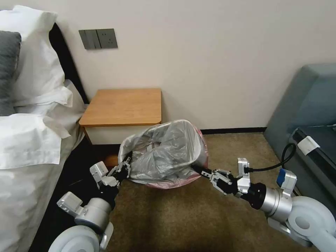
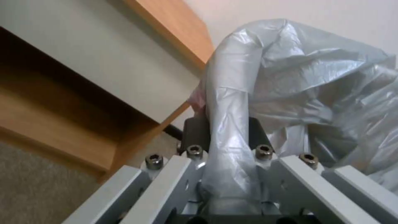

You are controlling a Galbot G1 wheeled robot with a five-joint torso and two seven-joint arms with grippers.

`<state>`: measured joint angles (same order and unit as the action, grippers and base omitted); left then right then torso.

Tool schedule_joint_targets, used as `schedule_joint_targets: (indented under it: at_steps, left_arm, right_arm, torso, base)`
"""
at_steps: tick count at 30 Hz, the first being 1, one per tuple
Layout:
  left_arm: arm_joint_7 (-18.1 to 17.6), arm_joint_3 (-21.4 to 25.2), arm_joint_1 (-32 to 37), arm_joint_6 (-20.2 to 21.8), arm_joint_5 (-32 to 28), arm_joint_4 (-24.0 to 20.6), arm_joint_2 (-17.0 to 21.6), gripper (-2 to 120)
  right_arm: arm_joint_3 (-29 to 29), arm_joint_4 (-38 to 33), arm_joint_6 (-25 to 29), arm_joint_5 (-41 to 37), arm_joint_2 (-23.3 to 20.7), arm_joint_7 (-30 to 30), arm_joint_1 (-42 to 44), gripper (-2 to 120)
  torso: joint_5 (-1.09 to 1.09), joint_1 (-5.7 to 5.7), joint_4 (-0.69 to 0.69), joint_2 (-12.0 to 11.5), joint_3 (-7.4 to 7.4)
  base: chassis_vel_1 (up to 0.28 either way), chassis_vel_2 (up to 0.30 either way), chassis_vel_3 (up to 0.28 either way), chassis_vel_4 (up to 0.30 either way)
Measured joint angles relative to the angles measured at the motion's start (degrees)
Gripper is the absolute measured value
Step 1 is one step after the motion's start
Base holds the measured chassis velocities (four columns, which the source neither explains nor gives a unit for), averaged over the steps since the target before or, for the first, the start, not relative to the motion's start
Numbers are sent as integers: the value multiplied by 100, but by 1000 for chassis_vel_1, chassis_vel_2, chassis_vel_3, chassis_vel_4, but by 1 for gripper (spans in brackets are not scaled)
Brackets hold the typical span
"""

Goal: Pick up the garbage bag from the table and place it over the trash can.

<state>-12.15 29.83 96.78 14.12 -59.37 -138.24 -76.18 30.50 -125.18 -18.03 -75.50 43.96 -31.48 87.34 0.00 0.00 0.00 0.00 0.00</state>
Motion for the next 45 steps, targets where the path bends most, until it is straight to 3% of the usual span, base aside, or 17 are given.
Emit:
schedule_joint_targets:
  at_steps: [25, 45]
  left_arm:
    - [59, 2, -22, 12, -43, 5, -11, 6]
    - [95, -5, -9, 41, -30, -41, -27, 6]
  right_arm:
    - [48, 261, 1, 86, 161, 235, -150, 0]
    - [16, 867, 165, 666, 96, -471, -430, 2]
  torso:
    - [0, 0, 0, 0, 0]
    - [0, 0, 0, 0, 0]
  base:
    - [0, 0, 0, 0]
    - [0, 0, 0, 0]
